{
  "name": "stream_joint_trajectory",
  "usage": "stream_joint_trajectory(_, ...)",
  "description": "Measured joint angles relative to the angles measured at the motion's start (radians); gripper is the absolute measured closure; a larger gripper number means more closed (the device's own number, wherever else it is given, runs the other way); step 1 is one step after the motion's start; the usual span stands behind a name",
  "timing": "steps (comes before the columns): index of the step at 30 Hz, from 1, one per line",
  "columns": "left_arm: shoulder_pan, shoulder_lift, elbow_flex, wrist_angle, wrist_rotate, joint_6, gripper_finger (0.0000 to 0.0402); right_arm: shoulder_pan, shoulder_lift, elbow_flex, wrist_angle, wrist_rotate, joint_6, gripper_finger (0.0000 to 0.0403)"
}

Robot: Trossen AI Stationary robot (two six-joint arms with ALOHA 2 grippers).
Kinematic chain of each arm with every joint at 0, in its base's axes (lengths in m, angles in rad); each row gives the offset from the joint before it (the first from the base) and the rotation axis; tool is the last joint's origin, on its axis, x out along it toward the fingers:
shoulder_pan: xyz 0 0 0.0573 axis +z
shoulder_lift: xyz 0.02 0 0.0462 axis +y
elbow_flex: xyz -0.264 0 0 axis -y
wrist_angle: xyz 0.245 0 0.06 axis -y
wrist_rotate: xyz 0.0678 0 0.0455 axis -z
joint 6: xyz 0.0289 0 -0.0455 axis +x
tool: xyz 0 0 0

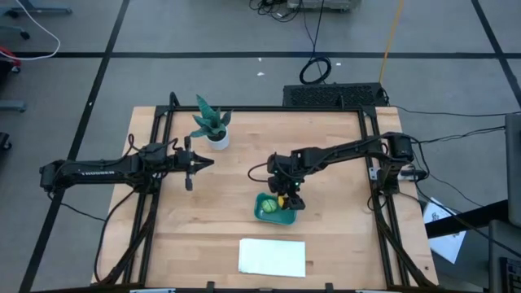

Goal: Pick and placing Produce into tupperware
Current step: Put the lemon into the bin

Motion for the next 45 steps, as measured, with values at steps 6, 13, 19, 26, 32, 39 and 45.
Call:
stream_joint_trajectory(6,0.000,0.000,0.000,0.000,0.000,0.002,0.0376,0.009,0.000,-0.005,0.023,0.000,-0.014,0.0200)
stream_joint_trajectory(13,0.000,0.000,0.000,0.000,0.000,0.001,0.0376,0.033,0.000,-0.005,0.023,0.002,-0.085,0.0200)
stream_joint_trajectory(19,0.000,0.000,0.000,0.000,0.000,0.001,0.0376,0.040,0.000,-0.005,0.024,0.013,-0.100,0.0200)
stream_joint_trajectory(26,0.000,0.000,0.000,0.000,0.000,0.000,0.0376,0.041,0.000,-0.005,0.032,0.035,-0.117,0.0200)
stream_joint_trajectory(32,0.000,0.000,0.000,0.000,-0.001,0.000,0.0376,0.041,0.000,-0.005,0.034,0.039,-0.126,0.0200)
stream_joint_trajectory(39,0.000,0.000,0.000,-0.001,-0.001,0.000,0.0376,0.041,0.011,-0.006,0.040,0.064,-0.135,0.0200)
stream_joint_trajectory(45,0.000,0.000,0.000,-0.001,-0.001,0.002,0.0376,0.041,0.011,-0.006,0.049,0.065,-0.131,0.0200)
